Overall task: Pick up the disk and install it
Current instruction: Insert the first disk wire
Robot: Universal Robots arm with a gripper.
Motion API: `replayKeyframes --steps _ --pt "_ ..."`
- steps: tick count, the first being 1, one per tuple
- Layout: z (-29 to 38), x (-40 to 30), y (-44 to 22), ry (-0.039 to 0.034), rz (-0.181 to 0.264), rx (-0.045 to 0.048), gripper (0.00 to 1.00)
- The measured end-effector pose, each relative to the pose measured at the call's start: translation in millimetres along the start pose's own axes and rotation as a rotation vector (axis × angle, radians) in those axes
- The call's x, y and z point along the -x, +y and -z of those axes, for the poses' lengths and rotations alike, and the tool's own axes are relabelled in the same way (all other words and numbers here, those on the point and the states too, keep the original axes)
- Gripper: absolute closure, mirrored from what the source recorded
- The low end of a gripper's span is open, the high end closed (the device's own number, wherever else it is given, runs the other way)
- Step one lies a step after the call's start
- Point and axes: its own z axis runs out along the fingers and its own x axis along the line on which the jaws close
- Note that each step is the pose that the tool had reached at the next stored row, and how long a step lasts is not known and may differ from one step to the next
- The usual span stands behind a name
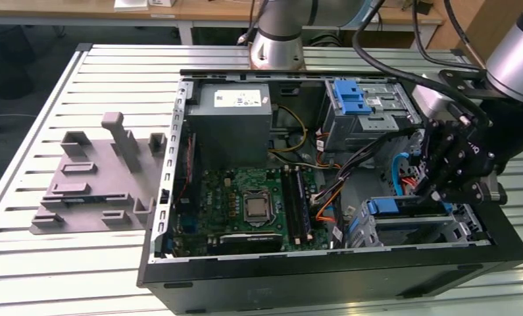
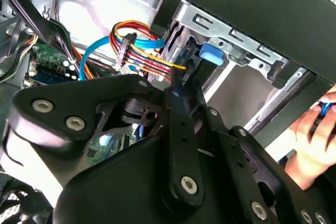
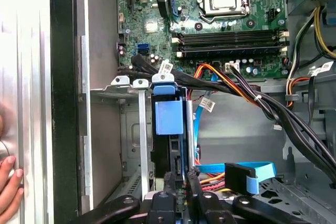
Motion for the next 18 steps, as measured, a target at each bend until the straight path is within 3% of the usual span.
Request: replayKeyframes --steps 1,6,9,12,18 --pt "1.8 -0.1 0.1 0.0003 0.000 0.0000 0.76" --pt "14.7 -1.0 0.7 0.0006 0.000 0.0000 0.76" --pt "15.0 -1.0 0.7 0.0003 0.000 0.0000 0.78" --pt "15.2 -1.0 0.7 0.0006 0.000 0.0000 0.89" --pt "15.3 -1.0 0.7 0.0006 0.000 0.0000 0.89"
